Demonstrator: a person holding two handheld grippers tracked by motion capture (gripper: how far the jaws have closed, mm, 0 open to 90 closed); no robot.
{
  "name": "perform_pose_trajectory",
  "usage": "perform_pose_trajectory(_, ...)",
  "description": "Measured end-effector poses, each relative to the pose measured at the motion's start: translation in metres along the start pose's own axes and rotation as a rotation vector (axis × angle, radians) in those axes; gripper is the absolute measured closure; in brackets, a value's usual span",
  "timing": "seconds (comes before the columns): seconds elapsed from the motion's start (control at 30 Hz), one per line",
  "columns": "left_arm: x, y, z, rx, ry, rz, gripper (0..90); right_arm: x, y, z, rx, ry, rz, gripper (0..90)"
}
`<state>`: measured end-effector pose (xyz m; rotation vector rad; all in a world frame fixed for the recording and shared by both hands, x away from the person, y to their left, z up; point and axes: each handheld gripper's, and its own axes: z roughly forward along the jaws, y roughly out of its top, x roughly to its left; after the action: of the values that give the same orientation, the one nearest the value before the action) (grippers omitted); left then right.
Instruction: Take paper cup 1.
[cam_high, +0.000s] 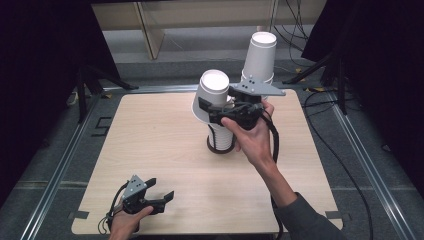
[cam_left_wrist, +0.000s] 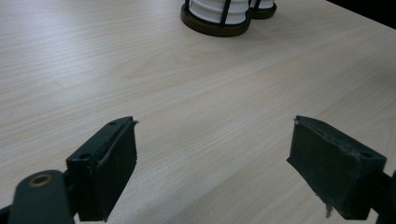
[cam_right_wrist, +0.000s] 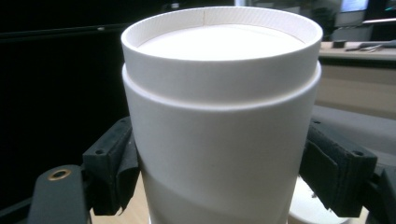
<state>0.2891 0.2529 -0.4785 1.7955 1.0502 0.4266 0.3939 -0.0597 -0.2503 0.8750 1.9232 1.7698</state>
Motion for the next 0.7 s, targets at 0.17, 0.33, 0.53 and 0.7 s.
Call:
perform_pose_trajectory(0.17, 0.001, 0.001, 0.0, -0.018, -0.014, -0.004, 14.3, 0.009, -0.012, 0.0, 0.015, 0.06, 0.011, 20.7)
perform_pose_trajectory(0.33, 0.001, 0.002, -0.001, -0.028, -0.013, -0.008, 14.3, 0.02, -0.03, 0.004, 0.028, 0.105, -0.003, 20.7)
perform_pose_trajectory(0.53, 0.001, 0.002, -0.002, -0.053, -0.02, -0.019, 14.3, 0.028, -0.05, 0.012, 0.062, 0.142, -0.016, 20.7)
perform_pose_trajectory(0.7, 0.001, 0.003, -0.003, -0.049, -0.018, -0.017, 14.3, 0.029, -0.066, 0.018, 0.079, 0.164, -0.004, 20.7)
